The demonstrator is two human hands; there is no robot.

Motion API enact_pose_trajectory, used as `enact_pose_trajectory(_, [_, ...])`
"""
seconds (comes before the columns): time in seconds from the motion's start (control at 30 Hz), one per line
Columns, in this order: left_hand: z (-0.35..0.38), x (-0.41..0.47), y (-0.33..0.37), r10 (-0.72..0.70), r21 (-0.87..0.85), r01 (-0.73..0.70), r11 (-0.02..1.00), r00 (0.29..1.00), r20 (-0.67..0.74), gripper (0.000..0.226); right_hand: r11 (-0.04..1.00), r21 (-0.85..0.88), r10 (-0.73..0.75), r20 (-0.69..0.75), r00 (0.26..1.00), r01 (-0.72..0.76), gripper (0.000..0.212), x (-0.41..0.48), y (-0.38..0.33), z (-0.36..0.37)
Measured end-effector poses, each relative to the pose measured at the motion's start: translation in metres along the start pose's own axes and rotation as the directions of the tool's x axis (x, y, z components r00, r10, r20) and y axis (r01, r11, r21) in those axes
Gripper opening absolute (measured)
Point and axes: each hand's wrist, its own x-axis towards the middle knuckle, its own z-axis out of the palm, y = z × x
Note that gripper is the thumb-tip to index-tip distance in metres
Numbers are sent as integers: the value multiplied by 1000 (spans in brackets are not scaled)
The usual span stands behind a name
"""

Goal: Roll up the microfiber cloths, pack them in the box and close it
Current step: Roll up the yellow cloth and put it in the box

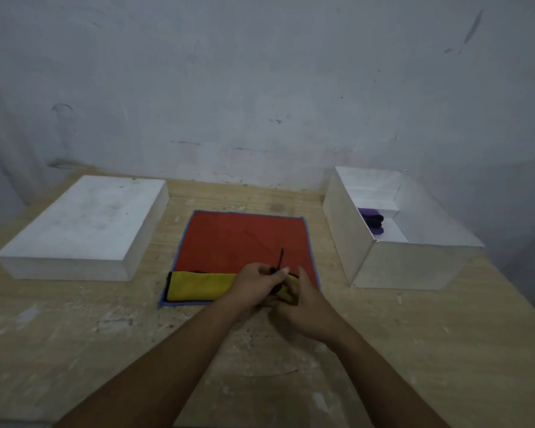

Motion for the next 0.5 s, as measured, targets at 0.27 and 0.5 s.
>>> enact_pose_trajectory(0.27, [-9, 12, -12, 337, 494, -237, 837, 933, -124, 55, 987, 125, 143, -394, 908, -101, 29, 1, 11, 5])
enact_pose_trajectory(0.5, [-19, 8, -11, 435, 640, -336, 691, 900, 3, 18, 952, 158, 299, -317, 900, -261, 35, 11, 10, 2])
